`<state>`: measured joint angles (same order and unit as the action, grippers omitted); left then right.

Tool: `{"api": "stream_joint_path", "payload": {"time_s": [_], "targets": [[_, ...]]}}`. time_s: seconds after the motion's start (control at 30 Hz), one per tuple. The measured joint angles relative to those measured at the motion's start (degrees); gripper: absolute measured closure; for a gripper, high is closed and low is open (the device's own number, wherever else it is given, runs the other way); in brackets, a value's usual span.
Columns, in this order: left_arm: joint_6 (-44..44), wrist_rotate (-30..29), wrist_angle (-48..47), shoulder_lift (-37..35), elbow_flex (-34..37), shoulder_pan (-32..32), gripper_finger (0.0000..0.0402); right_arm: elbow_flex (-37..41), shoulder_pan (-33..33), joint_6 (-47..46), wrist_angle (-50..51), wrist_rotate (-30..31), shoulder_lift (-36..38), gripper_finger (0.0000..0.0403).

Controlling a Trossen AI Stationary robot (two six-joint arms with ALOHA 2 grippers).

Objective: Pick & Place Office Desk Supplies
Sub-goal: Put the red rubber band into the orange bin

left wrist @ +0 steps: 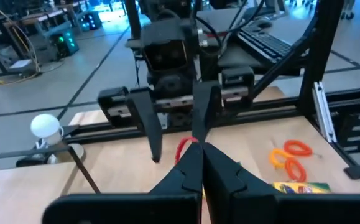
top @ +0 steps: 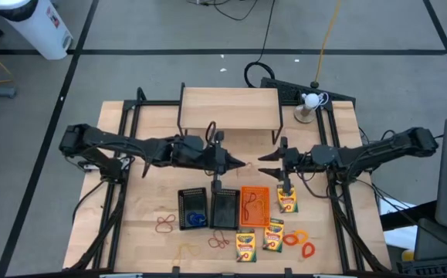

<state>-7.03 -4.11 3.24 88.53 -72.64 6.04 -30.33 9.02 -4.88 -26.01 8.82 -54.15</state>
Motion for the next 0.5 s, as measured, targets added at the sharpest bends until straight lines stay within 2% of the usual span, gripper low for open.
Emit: {"api": "stream_joint_path", "payload": {"time_s": [0.5], "targets": [[-0.20,0.10,1.60,0.02,0.00,0.00,0.0402,0.00,0.02,1.29,-9.73,-0.09,-7.35,0.0243]]}}
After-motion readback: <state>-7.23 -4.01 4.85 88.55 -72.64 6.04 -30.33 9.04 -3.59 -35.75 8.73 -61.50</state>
